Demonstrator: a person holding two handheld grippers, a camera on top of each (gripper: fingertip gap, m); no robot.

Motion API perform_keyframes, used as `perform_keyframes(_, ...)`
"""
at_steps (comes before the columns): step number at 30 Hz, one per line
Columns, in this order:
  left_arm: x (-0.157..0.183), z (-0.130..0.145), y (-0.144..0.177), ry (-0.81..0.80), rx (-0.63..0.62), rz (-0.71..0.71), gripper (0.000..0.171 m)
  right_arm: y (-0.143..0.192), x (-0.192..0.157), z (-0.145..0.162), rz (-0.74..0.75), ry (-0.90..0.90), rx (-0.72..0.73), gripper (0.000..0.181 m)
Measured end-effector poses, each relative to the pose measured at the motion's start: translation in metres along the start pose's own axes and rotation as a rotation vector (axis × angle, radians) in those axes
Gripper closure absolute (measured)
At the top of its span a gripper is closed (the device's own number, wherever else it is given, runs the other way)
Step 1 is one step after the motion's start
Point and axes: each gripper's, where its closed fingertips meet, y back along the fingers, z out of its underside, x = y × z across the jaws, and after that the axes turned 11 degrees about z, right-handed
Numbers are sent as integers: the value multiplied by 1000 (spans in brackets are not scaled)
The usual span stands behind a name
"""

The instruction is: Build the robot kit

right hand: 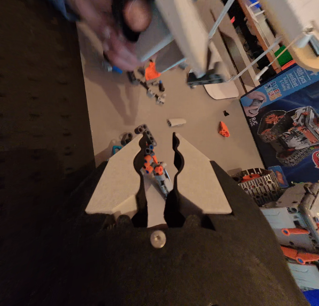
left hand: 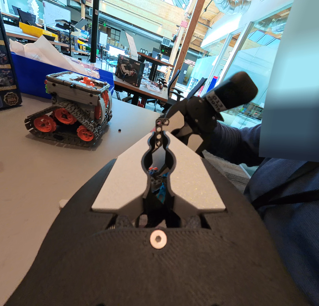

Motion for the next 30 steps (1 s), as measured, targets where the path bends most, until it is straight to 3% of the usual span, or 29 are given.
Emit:
perform_keyframes(4, 8, -10, -4, 42, 65, 68, 166, 19, 10, -14, -87, -94, 77, 157)
perform_keyframes(6, 13, -14, -6, 78, 93, 123, 166, 21, 23, -20, -41, -112, 112, 156)
perform_keyframes(11, 32, -18, -17, 158, 130, 283, 166, 37, 37, -69, -90, -314, 397, 156)
perform_keyframes(16, 47, -24, -22, 171, 150, 384, 166, 51, 32, -84, -159, -334, 543, 160)
perform_keyframes(23, 43, -29, -18, 211, 177, 401, 166, 51, 37, -85, 23, -151, 537, 172)
perform_keyframes(30, 10, -27, -12, 233, 201, 203, 163, 31, 57, -67, 299, -89, 386, 181)
